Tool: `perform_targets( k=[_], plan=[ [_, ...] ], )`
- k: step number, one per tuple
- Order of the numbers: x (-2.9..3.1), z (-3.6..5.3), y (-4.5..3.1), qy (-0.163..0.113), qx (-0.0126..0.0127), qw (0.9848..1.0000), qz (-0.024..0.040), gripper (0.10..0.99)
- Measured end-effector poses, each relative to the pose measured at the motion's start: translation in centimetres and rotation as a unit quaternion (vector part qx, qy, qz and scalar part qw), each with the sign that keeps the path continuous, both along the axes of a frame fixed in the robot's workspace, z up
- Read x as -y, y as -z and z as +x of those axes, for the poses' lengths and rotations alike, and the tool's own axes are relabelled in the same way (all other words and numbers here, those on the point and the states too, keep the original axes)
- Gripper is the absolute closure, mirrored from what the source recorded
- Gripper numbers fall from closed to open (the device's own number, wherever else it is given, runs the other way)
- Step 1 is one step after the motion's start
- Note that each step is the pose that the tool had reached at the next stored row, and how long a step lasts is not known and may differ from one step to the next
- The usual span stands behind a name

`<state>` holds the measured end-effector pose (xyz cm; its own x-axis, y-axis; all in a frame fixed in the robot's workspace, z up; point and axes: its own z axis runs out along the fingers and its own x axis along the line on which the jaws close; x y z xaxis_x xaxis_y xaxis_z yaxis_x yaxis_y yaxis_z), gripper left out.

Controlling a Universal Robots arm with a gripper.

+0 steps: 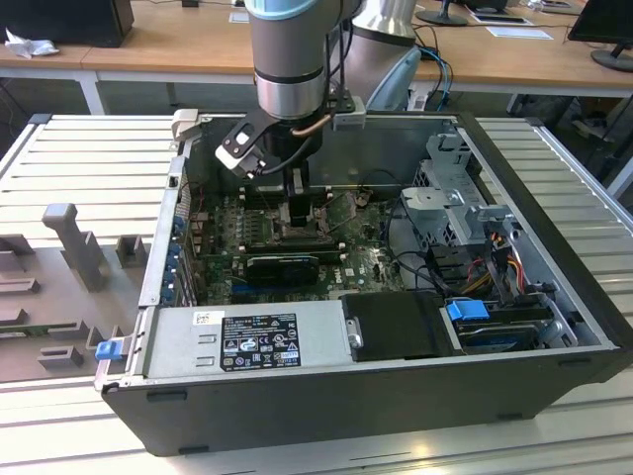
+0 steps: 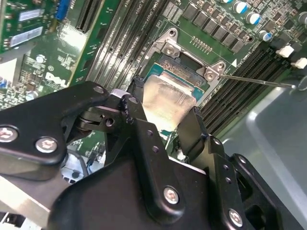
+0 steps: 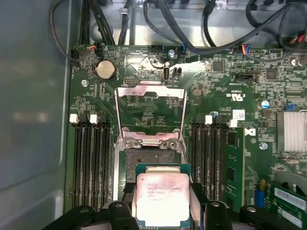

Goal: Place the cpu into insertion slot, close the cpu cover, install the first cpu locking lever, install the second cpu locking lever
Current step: 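Place the cpu into insertion slot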

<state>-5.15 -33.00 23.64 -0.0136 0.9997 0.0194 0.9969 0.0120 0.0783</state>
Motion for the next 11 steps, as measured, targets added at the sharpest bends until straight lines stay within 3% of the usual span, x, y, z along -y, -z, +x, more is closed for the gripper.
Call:
perform_targets(
  k=[2, 8, 11],
  plan=[
    [-0.10, 0.07, 0.45, 0.000, -0.0003, 1.0000, 0.0001, 0.557],
    [-0.46, 0.46, 2.14, 0.003, -0.0051, 1.0000, 0.0001, 0.557],
    [-0.58, 0.59, 2.56, 0.005, -0.0069, 1.0000, 0.0001, 0.557]
  ],
)
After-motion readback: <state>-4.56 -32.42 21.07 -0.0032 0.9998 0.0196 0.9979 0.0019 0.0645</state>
